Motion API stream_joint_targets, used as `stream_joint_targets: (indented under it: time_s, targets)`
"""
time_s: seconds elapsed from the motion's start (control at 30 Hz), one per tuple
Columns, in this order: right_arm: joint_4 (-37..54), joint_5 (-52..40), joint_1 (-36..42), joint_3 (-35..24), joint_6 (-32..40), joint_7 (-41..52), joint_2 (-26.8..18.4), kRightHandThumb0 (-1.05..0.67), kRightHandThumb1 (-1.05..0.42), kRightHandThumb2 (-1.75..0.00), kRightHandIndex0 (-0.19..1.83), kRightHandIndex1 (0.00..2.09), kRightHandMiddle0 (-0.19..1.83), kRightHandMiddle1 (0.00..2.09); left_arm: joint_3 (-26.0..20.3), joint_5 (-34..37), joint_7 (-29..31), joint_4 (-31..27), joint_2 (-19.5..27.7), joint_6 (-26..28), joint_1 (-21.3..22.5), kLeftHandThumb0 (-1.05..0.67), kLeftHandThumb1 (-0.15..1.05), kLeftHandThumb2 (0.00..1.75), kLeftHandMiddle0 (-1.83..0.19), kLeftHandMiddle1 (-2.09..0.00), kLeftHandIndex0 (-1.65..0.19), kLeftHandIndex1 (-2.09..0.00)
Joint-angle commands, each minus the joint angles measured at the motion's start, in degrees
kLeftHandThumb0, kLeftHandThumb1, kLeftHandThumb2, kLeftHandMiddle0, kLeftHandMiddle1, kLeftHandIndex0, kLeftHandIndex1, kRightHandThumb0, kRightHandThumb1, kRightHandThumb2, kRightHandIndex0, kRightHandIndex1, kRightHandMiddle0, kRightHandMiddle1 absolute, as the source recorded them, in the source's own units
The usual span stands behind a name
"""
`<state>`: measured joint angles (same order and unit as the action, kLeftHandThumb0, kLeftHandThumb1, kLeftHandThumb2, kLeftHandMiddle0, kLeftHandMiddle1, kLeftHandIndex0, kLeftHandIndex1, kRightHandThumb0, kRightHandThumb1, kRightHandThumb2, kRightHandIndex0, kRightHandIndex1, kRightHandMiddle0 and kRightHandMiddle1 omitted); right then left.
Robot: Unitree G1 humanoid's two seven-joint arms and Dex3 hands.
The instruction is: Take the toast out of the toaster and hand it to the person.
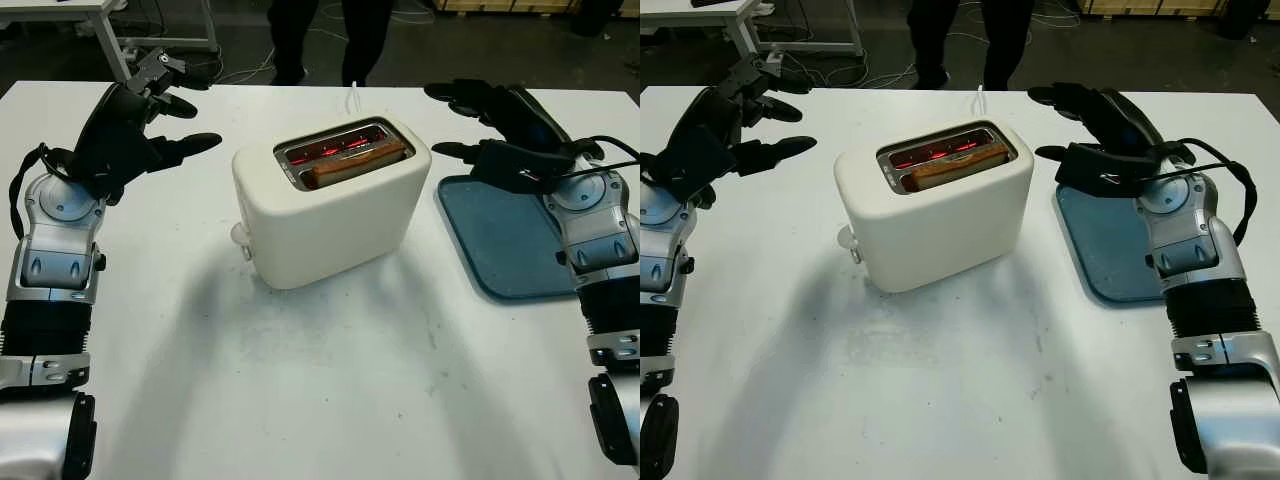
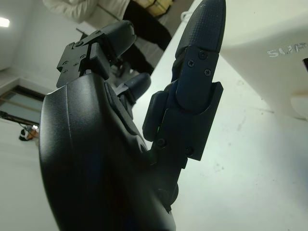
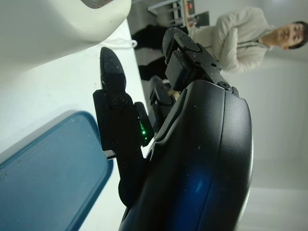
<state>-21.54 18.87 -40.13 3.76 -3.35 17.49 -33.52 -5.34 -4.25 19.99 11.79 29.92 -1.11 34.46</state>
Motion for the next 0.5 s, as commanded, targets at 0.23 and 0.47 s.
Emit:
stream_joint_targets:
  time_s: [0.23,0.47]
  targets:
    - [1.32,-0.94,0.33,-0.82,0.47,-0.21,0.24,-0.28,-0.92,-0.12,0.44,0.0,0.42,0.0,-0.05,0.23,-0.05,-0.37,0.3,-0.62,-0.19,-0.83,0.91,0.0,0.0,-1.26,0.0,-1.13]
    - [0.75,1.18,-0.09,0.09,-0.36,-0.74,-0.66,-0.32,-0.92,-0.12,0.46,0.01,0.44,0.01,0.01,0.47,0.68,-0.21,0.61,-0.61,-0.17,-0.82,0.84,0.0,0.0,-1.25,0.0,-1.12]
